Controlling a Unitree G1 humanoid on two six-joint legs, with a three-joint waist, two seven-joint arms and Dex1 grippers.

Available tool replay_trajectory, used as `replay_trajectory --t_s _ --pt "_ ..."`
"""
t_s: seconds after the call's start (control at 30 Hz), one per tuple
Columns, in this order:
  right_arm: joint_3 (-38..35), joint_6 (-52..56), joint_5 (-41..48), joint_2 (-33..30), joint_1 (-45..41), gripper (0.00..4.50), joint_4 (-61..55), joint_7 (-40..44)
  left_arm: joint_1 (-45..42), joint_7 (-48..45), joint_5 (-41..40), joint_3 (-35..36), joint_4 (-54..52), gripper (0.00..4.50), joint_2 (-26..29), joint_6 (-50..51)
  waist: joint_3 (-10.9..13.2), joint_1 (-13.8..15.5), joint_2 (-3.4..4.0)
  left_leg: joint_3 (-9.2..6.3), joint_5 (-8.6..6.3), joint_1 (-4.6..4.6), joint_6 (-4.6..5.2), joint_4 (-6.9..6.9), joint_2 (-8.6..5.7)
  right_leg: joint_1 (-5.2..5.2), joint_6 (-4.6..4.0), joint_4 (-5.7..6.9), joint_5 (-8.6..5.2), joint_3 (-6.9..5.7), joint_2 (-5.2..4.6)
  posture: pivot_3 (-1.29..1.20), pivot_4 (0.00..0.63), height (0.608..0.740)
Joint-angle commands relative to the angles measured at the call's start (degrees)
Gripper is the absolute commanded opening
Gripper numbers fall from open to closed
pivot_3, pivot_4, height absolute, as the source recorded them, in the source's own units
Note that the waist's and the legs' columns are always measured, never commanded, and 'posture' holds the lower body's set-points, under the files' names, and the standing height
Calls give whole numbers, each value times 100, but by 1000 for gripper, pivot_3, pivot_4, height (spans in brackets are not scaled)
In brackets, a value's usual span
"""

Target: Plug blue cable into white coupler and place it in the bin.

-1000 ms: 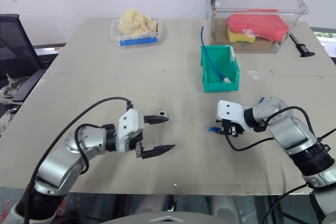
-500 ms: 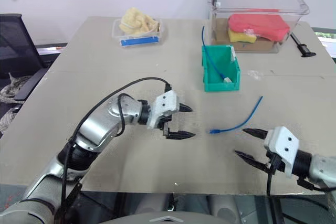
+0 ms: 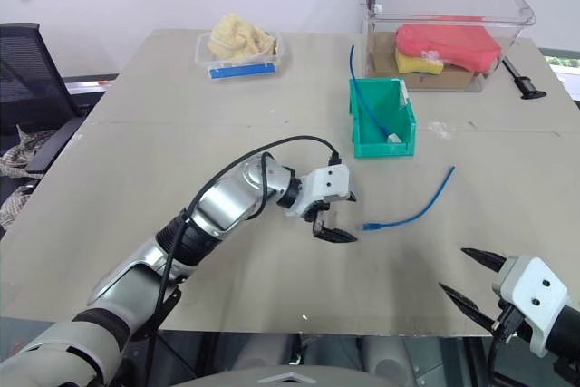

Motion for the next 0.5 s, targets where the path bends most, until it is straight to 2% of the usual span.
replay_trajectory --t_s 0.03,0.2,0.23,0.37,0.4,0.43,0.5 --pt "-217 -109 119 -75 25 3107 -110 22 -101 -138 106 -29 -44 2764 -47 -76 0 2 0 0 0 0 0 0 1 0 0 0 0 0 0 0 150 739" --pt "-81 -15 71 -149 -72 3107 -194 -110 -93 -304 234 -139 107 228 -132 -204 0 15 -1 -1 0 -2 0 1 1 0 0 0 0 -1 -1 0 150 739" --pt "-47 16 61 -162 -83 3107 -221 -133 -92 -336 244 -136 125 55 -143 -223 0 15 -1 -1 0 -2 0 1 1 0 0 -1 0 -1 -1 0 150 739" --pt "-7 588 340 -210 -290 3107 -197 -433 -103 -408 274 -67 206 55 -200 -399 0 16 -1 -3 0 -3 0 1 1 0 0 -1 0 -2 -1 0 150 739" --pt "-23 728 499 -276 -340 3488 -200 -405 -109 -441 263 -44 192 0 -190 -413 1 14 -2 -3 0 -3 0 1 2 0 -1 -1 0 -2 -1 0 150 739" --pt "-35 814 579 -324 -397 3601 -210 -405 -115 -463 260 -23 180 0 -186 -427 1 7 -1 -3 0 -3 0 1 4 0 -1 -1 0 -2 -1 0 150 739" --pt "-16 850 606 -385 -532 4317 -229 -431 -124 -487 257 13 154 516 -187 -432 0 14 0 2 0 -1 1 4 4 0 -1 0 1 4 -4 0 150 739"
